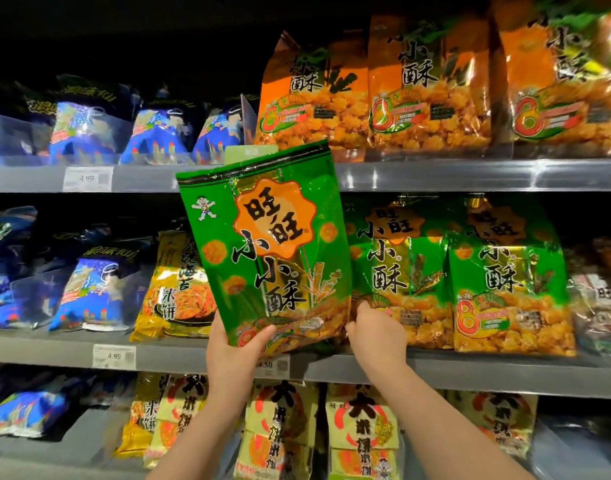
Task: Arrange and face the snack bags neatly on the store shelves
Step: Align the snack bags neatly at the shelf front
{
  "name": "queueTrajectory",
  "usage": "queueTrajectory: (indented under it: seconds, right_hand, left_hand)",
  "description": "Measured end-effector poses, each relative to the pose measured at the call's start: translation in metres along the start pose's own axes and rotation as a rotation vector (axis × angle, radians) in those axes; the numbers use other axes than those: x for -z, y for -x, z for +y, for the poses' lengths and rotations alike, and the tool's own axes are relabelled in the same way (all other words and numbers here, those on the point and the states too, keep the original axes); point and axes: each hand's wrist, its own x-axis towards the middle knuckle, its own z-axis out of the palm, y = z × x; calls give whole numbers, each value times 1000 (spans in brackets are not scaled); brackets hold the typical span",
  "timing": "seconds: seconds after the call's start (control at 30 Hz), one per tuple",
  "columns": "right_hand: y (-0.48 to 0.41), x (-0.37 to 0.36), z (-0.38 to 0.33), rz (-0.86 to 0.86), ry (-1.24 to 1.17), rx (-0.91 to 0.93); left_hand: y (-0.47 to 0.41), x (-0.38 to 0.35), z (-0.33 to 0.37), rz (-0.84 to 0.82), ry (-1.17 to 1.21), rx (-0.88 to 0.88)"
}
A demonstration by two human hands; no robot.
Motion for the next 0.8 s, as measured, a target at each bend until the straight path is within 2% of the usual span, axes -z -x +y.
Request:
queueTrajectory:
  seconds: [0.33, 0.53, 0.8]
  right_hand:
    - [-9, 3, -2, -40, 79, 90]
    - [-9, 0, -5, -50, 20, 73]
    - [3, -5, 11, -59, -56, 2]
  left_hand:
    - [2, 1, -1, 30, -29, -26]
    - [2, 0, -2, 25, -47, -25]
    - [-7, -5, -2, -146, -27, 40]
